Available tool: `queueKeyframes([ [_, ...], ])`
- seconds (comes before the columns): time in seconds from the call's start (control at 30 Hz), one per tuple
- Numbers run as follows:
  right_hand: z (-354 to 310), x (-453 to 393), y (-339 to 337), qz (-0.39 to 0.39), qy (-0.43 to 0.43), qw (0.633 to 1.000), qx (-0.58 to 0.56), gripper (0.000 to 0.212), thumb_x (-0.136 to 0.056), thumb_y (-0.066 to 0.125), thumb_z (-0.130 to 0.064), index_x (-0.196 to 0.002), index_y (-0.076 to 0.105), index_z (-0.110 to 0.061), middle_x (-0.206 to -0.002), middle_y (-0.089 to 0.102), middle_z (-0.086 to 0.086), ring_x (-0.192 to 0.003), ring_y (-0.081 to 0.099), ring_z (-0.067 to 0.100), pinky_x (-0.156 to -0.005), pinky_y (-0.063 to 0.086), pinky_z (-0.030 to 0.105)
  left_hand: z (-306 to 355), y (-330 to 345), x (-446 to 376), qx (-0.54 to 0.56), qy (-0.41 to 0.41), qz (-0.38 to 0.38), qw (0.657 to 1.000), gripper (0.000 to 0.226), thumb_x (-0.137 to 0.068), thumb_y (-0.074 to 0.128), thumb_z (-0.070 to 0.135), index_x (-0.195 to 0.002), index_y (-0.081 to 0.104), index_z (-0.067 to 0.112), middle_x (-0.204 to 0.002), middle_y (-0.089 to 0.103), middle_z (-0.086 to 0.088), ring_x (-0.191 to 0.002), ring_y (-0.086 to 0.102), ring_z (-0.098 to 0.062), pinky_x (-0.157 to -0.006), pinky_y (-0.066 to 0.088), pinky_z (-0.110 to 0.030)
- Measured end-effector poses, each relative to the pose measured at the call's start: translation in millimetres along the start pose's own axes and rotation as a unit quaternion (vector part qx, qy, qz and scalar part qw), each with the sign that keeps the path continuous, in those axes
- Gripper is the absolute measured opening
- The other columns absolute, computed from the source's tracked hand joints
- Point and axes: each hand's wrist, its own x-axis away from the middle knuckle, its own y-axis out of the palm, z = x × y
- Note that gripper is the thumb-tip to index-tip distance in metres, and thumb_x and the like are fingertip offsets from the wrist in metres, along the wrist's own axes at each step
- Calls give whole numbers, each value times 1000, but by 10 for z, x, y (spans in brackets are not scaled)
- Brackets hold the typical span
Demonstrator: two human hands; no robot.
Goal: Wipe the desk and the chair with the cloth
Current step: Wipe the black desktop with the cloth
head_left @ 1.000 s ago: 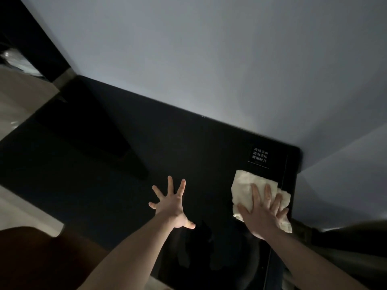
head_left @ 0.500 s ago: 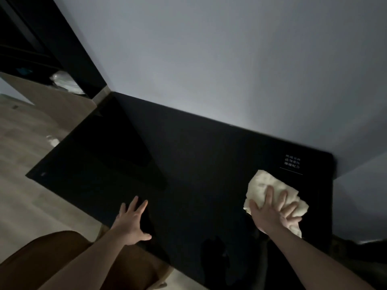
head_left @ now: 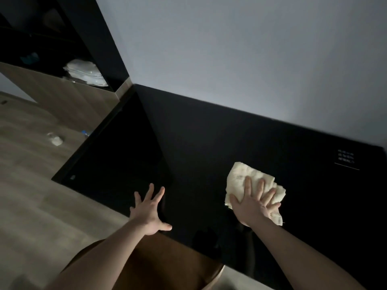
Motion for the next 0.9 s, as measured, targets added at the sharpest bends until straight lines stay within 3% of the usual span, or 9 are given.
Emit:
queueKeyframes([
  [0.47,-57,-50,59,10,-42,999,13,93,-96,23,-82,-161,-31,-41,-166,-45,5,-151,-37,49,-121,-12,76,-14,-6,-95,-40,10,-11,999,146,-65,89,69,-162,-18,49,-171,-30,7,-157,-14,-53,-117,36,-70],
  [0.63,-77,-6,42,29,-33,999,4,93,-96,24,-82,-161,-29,-42,-167,-43,3,-152,-37,47,-122,-10,75,-139,-208,-117,-55,68,-6,996,119,-82,76,67,-165,-8,49,-174,-20,11,-160,-6,-47,-117,42,-58],
  [0.73,-157,-2,70,44,-3,999,-5,93,-95,24,-82,-162,-27,-43,-168,-41,3,-153,-35,46,-123,-9,74,-478,-379,-226,-70,123,52,989,98,-90,66,66,-166,7,44,-176,0,14,-160,12,-29,-122,39,-49],
  [0.8,-320,26,95,54,31,998,-17,92,-94,22,-83,-162,-26,-44,-168,-40,4,-153,-35,46,-123,-7,74,-817,-503,-354,-64,126,93,986,92,-92,60,69,-166,14,41,-175,10,12,-157,18,-22,-124,35,-44],
  [0.9,-693,100,189,66,73,994,-39,91,-94,18,-82,-162,-27,-42,-169,-38,6,-154,-32,47,-123,-5,74,-1480,-700,-652,-63,93,144,983,87,-94,54,73,-166,19,39,-175,13,7,-158,17,-26,-125,32,-48],
])
